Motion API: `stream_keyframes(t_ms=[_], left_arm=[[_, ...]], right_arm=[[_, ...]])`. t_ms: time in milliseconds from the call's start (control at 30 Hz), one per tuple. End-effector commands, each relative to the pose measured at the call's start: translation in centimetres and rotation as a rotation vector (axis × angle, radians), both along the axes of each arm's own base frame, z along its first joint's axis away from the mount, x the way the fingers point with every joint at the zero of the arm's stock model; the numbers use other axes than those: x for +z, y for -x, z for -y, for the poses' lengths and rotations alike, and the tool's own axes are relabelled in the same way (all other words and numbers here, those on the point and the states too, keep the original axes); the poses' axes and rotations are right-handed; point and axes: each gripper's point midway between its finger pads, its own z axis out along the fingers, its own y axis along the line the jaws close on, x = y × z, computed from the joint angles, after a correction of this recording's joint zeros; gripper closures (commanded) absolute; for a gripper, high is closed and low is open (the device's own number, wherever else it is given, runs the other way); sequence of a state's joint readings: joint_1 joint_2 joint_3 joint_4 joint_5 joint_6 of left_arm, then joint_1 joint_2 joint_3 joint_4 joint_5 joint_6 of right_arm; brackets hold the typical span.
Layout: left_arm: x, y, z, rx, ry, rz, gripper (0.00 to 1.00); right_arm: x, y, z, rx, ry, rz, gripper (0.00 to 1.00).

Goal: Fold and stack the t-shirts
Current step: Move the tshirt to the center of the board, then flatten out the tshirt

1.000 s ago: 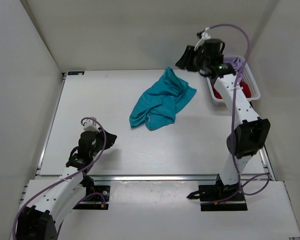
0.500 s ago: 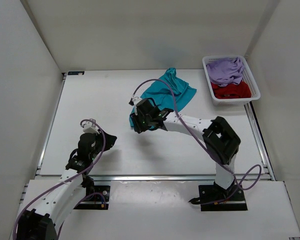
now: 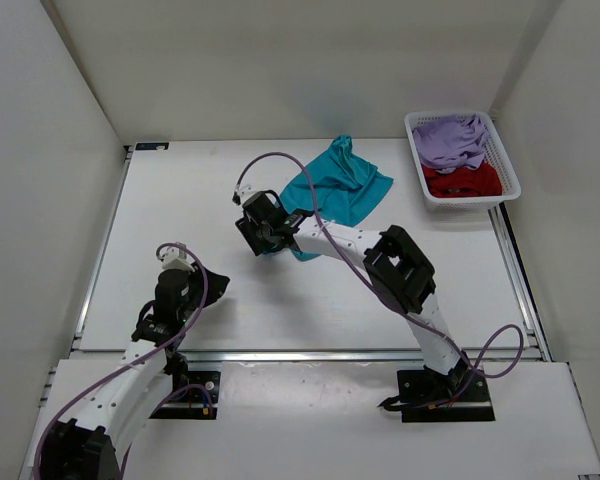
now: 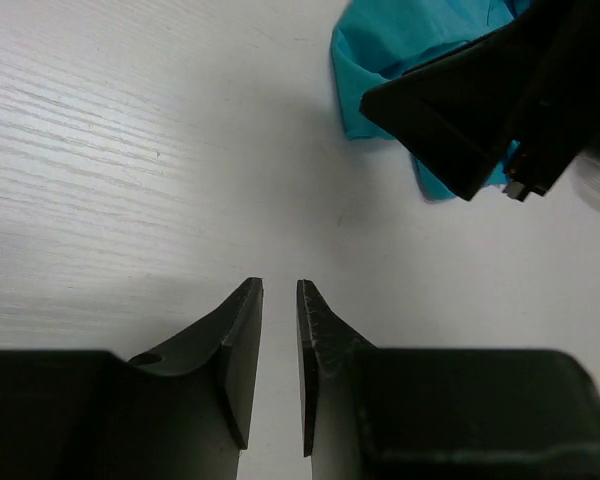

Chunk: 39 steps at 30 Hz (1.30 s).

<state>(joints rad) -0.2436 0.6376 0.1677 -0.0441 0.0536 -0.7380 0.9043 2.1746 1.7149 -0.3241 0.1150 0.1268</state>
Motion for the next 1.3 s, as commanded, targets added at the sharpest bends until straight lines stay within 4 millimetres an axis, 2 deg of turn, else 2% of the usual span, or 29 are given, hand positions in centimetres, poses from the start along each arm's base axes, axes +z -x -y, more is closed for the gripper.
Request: stream_keyframes(t_ms=[0,33,67,300,400,433,467,500,567,600,633,667,700,733,767,833,867,900,933,967,1000,1033,1067,1100,1133,1167,1200,1233,1267], left_arm=[[0.0,0.1,0.1,-0.003,0.019,0.008,0.69],[0.0,0.0,0.1,-0.002,0.019,0.012,0.69],[-0.1,0.0,0.0,0.000,0.021,0.007,0.68],[-0.1,0.0,0.1,-0.003,0.021,0.009,0.69],[0.0,-0.1,0.0,0.003,0.024,0.011,0.69],[0.0,-0.1,0.1,-0.002,0.020,0.014,0.68],[0.1,-0.1,0.2,-0.001,0.029,0.013,0.68],[0.0,0.0,0.2,-0.005,0.023,0.009,0.68],[0.0,0.0,0.3,-0.010,0.027,0.009,0.68],[-0.1,0.1,0.4,-0.014,0.028,0.003,0.68],[0.4,-0.3,0.4,-0.011,0.033,0.029,0.68],[0.2,-0.2,0.4,-0.012,0.033,0.021,0.68],[0.5,-0.3,0.8,-0.028,0.038,0.027,0.68],[0.6,-0.3,0.9,-0.029,0.036,0.025,0.68],[0.4,-0.3,1.1,-0.036,0.038,0.016,0.67],[1.3,-0.7,1.8,-0.059,0.045,0.036,0.66],[1.3,-0.7,2.3,-0.075,0.046,0.029,0.65],[1.5,-0.7,2.8,-0.090,0.040,0.030,0.65],[1.8,-0.7,3.5,-0.109,0.041,0.033,0.64],[2.2,-1.0,3.9,-0.116,0.035,0.041,0.62],[2.2,-0.9,4.6,-0.132,0.028,0.036,0.61],[2.6,-0.9,5.5,-0.156,0.031,0.040,0.59],[3.1,-1.5,5.8,-0.155,0.023,0.047,0.58],[3.0,-1.3,6.5,-0.172,0.016,0.039,0.57],[3.1,-1.3,7.5,-0.200,0.014,0.035,0.56],[3.2,-1.6,8.1,-0.211,0.015,0.028,0.55],[3.1,-1.7,8.5,-0.217,0.003,0.027,0.55],[2.7,-1.5,9.5,-0.237,-0.018,0.013,0.54],[2.2,-1.4,10.4,-0.261,-0.031,-0.002,0.52]], right_arm=[[0.1,-0.8,-0.1,-0.015,0.044,0.031,0.58],[-0.7,-0.5,0.1,-0.015,0.065,0.014,0.59],[-0.6,-0.6,-0.3,-0.020,0.058,0.024,0.60],[-1.7,-0.7,0.8,-0.075,0.099,0.006,0.63],[-2.6,-0.9,1.4,-0.095,0.106,-0.028,0.75],[-2.6,-1.4,1.7,-0.111,0.106,-0.023,0.83],[-2.7,-1.2,1.8,-0.110,0.113,-0.035,0.95],[-1.9,-1.4,1.6,-0.122,0.097,-0.017,0.99],[-0.6,-1.7,2.0,-0.136,0.085,0.004,1.00],[1.1,-1.9,2.1,-0.139,0.062,0.021,1.00],[4.1,-2.3,2.4,-0.143,0.017,0.057,1.00],[5.3,-2.5,2.7,-0.149,0.000,0.066,1.00],[8.1,-2.6,3.1,-0.154,-0.048,0.084,1.00],[11.8,-3.0,4.5,-0.165,-0.102,0.117,1.00],[13.4,-2.9,5.0,-0.168,-0.139,0.123,1.00],[20.3,-3.2,8.7,-0.209,-0.247,0.194,1.00],[21.3,-3.9,10.7,-0.245,-0.280,0.192,1.00],[23.8,-3.1,12.4,-0.256,-0.337,0.206,1.00],[26.5,-3.1,14.9,-0.279,-0.393,0.238,1.00],[27.8,-2.8,17.9,-0.330,-0.434,0.253,1.00],[27.4,-2.5,19.1,-0.347,-0.466,0.235,0.99],[29.6,-1.8,21.6,-0.357,-0.518,0.276,1.00],[28.4,-2.2,24.4,-0.429,-0.528,0.258,1.00],[28.1,-1.0,25.6,-0.428,-0.552,0.250,1.00],[29.2,-0.2,27.8,-0.455,-0.613,0.261,1.00],[28.1,0.3,30.3,-0.512,-0.620,0.254,1.00],[26.5,0.8,30.8,-0.513,-0.624,0.231,1.00],[25.7,1.5,32.4,-0.547,-0.636,0.227,1.00],[25.6,1.8,33.8,-0.578,-0.642,0.242,1.00]])
